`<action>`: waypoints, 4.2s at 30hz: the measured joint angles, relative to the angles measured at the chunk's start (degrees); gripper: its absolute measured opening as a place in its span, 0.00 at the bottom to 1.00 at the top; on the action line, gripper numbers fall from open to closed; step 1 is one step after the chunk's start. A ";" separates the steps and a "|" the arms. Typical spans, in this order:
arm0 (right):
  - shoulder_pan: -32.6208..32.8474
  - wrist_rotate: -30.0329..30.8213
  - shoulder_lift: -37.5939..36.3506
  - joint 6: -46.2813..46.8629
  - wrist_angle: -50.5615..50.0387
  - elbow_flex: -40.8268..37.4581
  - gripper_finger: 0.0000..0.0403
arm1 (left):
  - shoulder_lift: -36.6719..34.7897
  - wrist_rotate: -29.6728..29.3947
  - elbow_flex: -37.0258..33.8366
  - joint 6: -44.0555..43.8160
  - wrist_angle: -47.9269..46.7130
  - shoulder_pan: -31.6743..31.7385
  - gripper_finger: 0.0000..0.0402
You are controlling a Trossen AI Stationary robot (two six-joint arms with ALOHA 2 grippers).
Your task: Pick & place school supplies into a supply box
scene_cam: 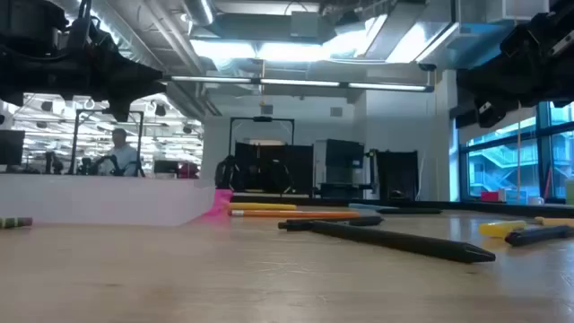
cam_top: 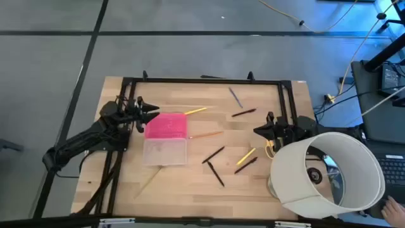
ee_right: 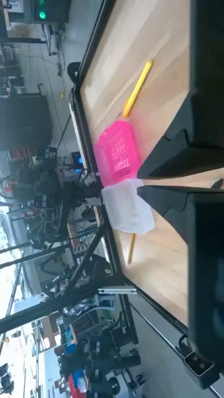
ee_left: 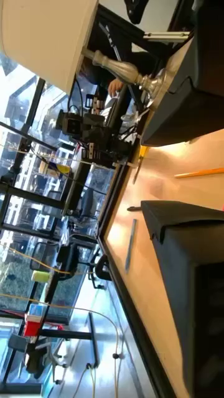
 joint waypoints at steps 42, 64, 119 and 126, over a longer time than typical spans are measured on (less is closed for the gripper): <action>0.01 0.00 0.02 0.00 0.00 0.00 0.08 | 0.02 0.00 0.01 0.00 -0.01 0.00 0.36; 0.00 -0.01 0.00 0.00 0.02 0.00 0.08 | 0.02 0.00 -0.01 0.00 0.00 0.00 0.36; -0.09 30.05 -0.04 -11.85 6.23 0.02 0.08 | 0.01 0.00 0.01 -3.58 0.02 -0.01 0.36; -0.09 30.18 -0.04 -12.15 6.14 0.02 0.08 | 0.02 0.00 0.01 -3.21 0.02 0.00 0.36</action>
